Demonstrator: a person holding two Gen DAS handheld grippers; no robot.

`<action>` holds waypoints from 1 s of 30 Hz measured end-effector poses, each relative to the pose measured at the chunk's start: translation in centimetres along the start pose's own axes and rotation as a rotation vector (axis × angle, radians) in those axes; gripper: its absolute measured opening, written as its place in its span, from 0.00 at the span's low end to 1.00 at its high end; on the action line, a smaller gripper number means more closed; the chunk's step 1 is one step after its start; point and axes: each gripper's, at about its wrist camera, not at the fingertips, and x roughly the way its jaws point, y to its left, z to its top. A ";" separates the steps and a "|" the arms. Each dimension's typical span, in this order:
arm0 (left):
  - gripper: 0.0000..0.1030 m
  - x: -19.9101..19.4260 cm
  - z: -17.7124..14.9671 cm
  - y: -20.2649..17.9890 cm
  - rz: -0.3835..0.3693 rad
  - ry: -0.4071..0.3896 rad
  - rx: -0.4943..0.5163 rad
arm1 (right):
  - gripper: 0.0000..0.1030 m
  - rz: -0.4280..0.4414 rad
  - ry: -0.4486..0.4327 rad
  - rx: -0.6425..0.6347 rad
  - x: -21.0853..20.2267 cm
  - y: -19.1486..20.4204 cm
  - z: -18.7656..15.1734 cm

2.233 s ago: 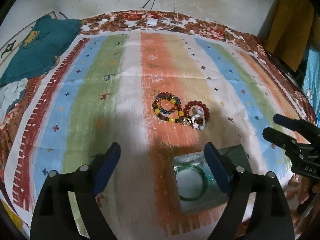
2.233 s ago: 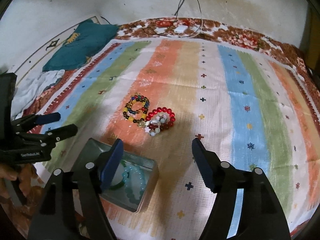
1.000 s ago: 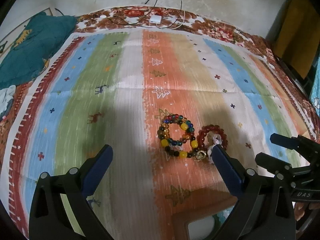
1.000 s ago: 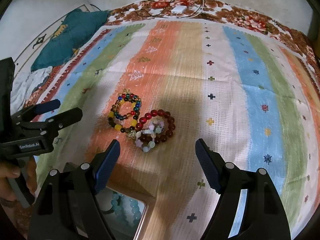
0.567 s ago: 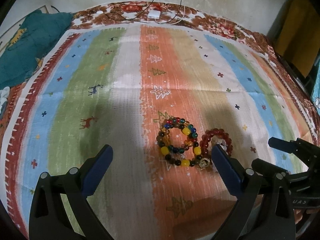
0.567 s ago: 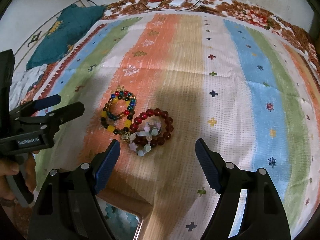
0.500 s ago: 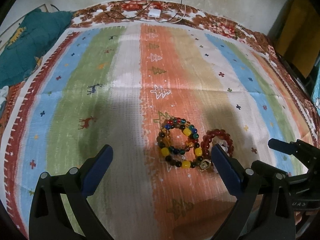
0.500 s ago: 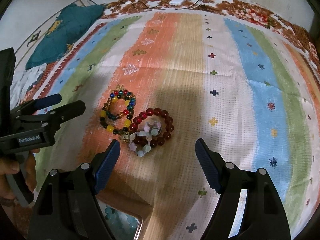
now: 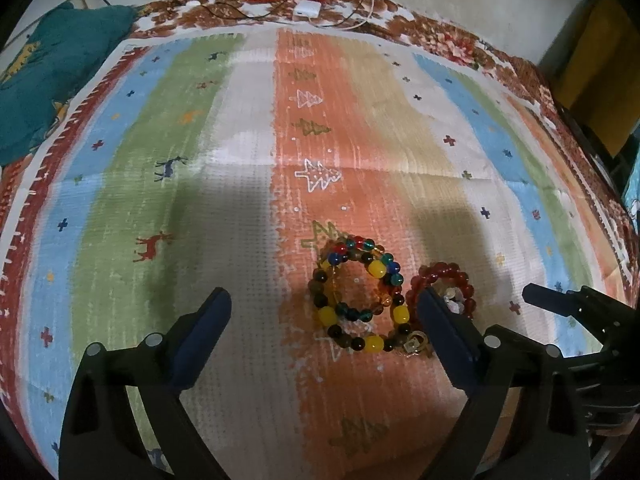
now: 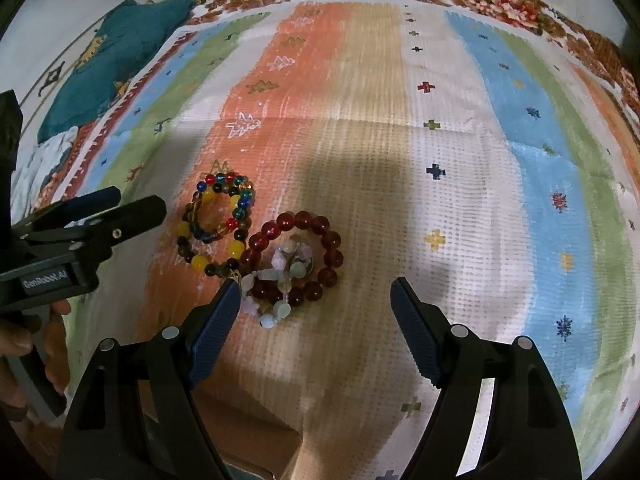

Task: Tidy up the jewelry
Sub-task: 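Grasp the multicolour bead bracelet with the left tool while the right tool grasps the white stone bracelet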

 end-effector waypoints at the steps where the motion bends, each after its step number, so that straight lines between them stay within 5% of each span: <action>1: 0.87 0.3 0.0 0.0 0.004 0.006 0.003 | 0.75 0.003 0.002 0.000 0.1 0.0 0.0; 13: 0.54 2.4 1.0 0.2 -0.013 0.045 0.019 | 0.75 0.048 0.031 0.016 1.7 0.0 0.8; 17: 0.48 3.2 1.3 0.1 -0.014 0.053 0.032 | 0.62 0.055 0.045 0.011 2.4 0.2 1.0; 27: 0.10 4.2 1.4 0.0 -0.020 0.065 0.062 | 0.38 0.053 0.065 -0.014 3.3 0.5 0.9; 30: 0.09 4.3 1.1 -0.4 -0.007 0.062 0.081 | 0.29 0.044 0.066 -0.011 3.3 0.3 0.9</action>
